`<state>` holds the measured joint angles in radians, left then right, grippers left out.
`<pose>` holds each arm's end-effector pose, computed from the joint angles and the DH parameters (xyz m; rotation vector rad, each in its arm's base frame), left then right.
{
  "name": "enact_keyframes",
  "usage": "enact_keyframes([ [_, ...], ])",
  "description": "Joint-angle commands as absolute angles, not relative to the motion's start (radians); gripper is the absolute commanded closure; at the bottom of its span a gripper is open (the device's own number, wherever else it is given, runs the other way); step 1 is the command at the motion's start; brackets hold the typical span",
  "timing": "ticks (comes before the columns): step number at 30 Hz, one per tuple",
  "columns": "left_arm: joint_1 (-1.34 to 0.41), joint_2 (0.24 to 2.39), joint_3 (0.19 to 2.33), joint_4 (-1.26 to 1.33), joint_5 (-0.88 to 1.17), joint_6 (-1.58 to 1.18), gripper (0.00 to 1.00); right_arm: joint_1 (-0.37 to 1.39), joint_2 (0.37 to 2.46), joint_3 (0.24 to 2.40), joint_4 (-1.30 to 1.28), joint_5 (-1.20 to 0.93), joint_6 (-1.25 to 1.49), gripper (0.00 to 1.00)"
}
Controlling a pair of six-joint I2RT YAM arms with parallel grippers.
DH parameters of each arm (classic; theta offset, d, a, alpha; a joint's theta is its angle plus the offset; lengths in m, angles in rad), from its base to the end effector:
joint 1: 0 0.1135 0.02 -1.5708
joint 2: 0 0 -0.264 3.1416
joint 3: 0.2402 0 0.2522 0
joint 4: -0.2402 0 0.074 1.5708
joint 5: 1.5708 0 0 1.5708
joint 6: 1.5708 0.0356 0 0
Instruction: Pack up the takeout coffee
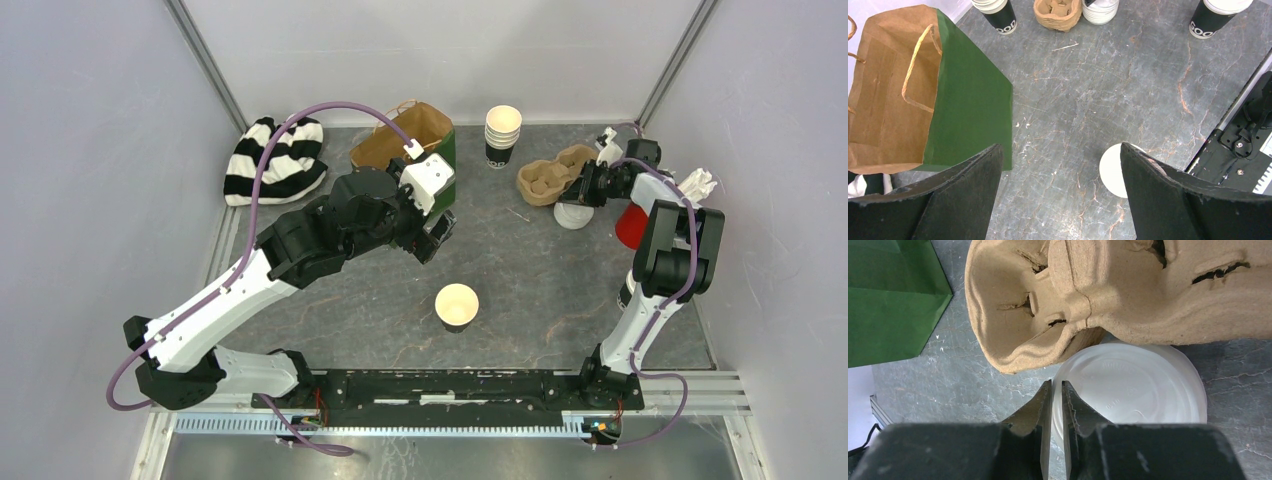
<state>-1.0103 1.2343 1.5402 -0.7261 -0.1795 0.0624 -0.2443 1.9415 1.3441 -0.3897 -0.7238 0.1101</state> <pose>0.1372 -0.2066 0.4492 0.9247 1.7846 -0.4332 0.4010 -0.0757 0.1874 0.1536 2.3985 0.8539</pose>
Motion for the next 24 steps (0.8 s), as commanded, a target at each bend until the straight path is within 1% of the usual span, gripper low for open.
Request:
enact_keyframes([
  [1,-1.015,1.230,1.575,-0.704,-0.177,0.110,0.07,-0.247,1.947,1.336,-0.356,-0.764,0.107,0.83],
  [11,-1.014,1.230,1.574,-0.706,-0.177,0.111,0.07,-0.257,1.942,1.333,-0.347,-0.786,0.115,0.83],
  [14,-1.015,1.232,1.574,-0.706,-0.174,0.111,0.08,-0.261,1.934,1.334,-0.342,-0.797,0.121,0.87],
  [17,-1.015,1.232,1.575,-0.706,-0.170,0.110,0.07,-0.268,1.929,1.330,-0.335,-0.806,0.130,0.94],
  [18,-1.015,1.232,1.575,-0.706,-0.170,0.110,0.07,-0.269,1.929,1.330,-0.333,-0.810,0.133,0.95],
  [24,-1.015,1.234,1.575,-0.706,-0.163,0.110,0.07,-0.272,1.917,1.321,-0.332,-0.811,0.136,0.96],
])
